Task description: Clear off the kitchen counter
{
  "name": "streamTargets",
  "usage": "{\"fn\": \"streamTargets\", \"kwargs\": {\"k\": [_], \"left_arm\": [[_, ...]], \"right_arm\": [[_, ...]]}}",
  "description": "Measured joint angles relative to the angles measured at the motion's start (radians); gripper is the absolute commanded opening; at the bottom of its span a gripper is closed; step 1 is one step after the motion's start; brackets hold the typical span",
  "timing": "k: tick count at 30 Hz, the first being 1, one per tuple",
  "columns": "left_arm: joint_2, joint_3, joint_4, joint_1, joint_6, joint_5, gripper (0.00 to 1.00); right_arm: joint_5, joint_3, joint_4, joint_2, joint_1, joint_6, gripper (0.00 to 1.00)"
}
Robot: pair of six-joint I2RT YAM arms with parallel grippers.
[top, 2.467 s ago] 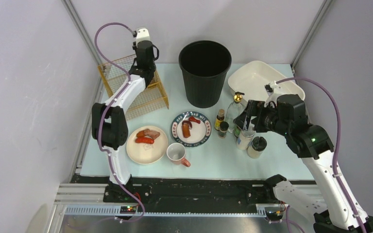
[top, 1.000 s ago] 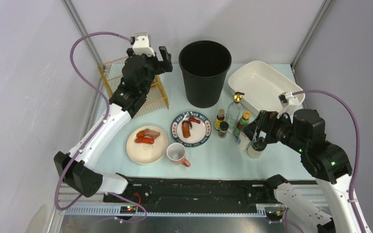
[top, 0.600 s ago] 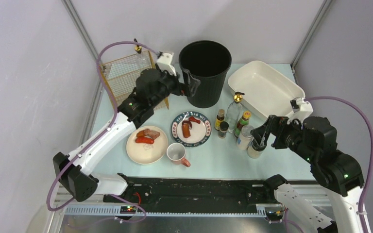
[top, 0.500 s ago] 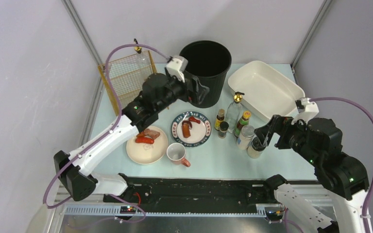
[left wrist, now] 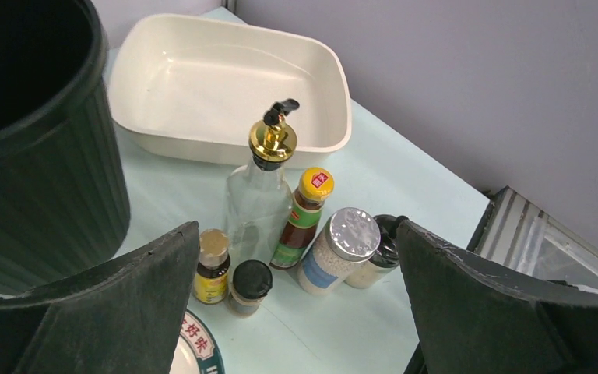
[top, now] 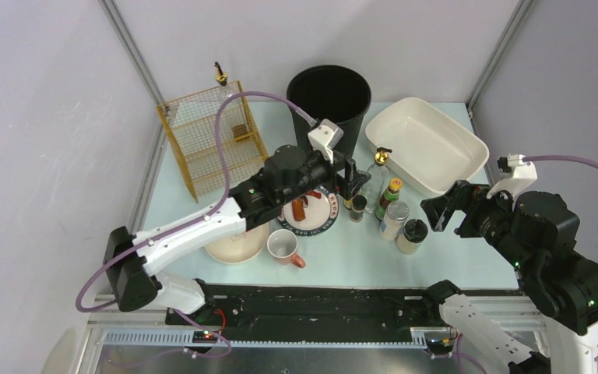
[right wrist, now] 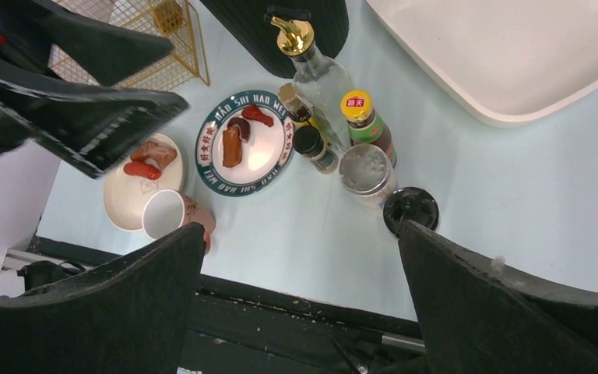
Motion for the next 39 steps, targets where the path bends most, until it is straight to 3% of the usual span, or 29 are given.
{"fn": "streamTargets", "kwargs": {"k": [21,28,31,39], "left_arm": [[0.306,-0.045,0.429,-0.053,0.047,-0.098,0.95],[0.360,-0.045,0.531,-0.068,0.102,-0.157,0.86],[0.378,-0.045,0.542,-0.068,0.118,-0.178,0.76],[0.428,-0.035,0.556,-0.068,0.125,-0.202,0.67]], "right_arm": [[-0.009,0.023,-0.029,0.014,0.000,-0.005,0.99],[-0.015,0.019,-0.029,0.011,0.000,-0.005,0.99],[-0.017,0.013,-0.029,0.005,0.000,-0.005,1.00],[-0.028,-0.002,-0.027,0.003,0.000,-0.005,0.99]]}}
